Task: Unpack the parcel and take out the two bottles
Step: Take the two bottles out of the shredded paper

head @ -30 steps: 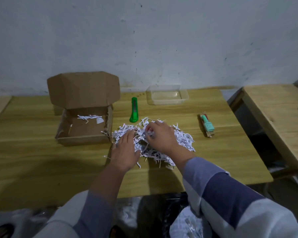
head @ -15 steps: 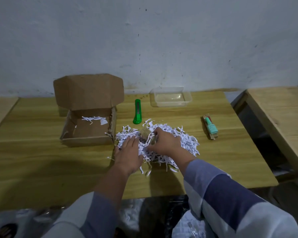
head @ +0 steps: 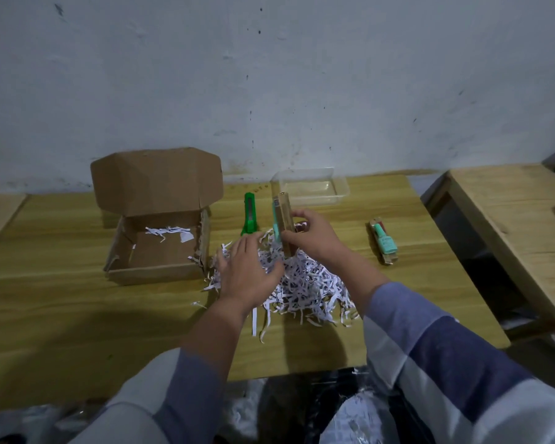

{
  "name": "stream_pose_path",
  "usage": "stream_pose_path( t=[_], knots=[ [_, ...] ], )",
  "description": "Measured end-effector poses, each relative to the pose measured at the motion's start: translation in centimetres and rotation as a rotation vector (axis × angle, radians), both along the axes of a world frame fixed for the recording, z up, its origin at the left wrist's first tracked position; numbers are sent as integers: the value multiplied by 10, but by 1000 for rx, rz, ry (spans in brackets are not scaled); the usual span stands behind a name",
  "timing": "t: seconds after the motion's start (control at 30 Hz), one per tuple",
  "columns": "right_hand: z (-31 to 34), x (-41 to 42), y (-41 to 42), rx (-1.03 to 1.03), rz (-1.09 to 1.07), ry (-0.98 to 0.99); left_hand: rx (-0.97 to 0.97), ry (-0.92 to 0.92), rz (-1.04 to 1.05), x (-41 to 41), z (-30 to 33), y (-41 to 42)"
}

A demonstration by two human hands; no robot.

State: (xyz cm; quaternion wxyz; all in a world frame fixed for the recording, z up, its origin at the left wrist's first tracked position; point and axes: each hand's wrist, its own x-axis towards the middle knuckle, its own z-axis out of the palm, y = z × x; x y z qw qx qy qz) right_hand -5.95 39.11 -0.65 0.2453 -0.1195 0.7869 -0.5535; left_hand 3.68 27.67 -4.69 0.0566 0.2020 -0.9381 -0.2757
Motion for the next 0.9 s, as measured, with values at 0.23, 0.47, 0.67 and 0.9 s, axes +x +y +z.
stream_pose_path(
  t=[0.23, 0.47, 0.67, 0.9],
  knots=[
    [-16, 1, 2, -108, -16, -184, 154, -6, 35, -10, 8, 12],
    [-28, 0, 3, 289, -9, -49, 458, 25, 123, -9, -3, 9],
    [-17, -5, -10, 303, -166, 237, 371, 91, 150, -11, 2, 3],
    [-3, -3, -33, -86, -394, -151, 292, 211, 85, -19, 8, 16]
  ],
)
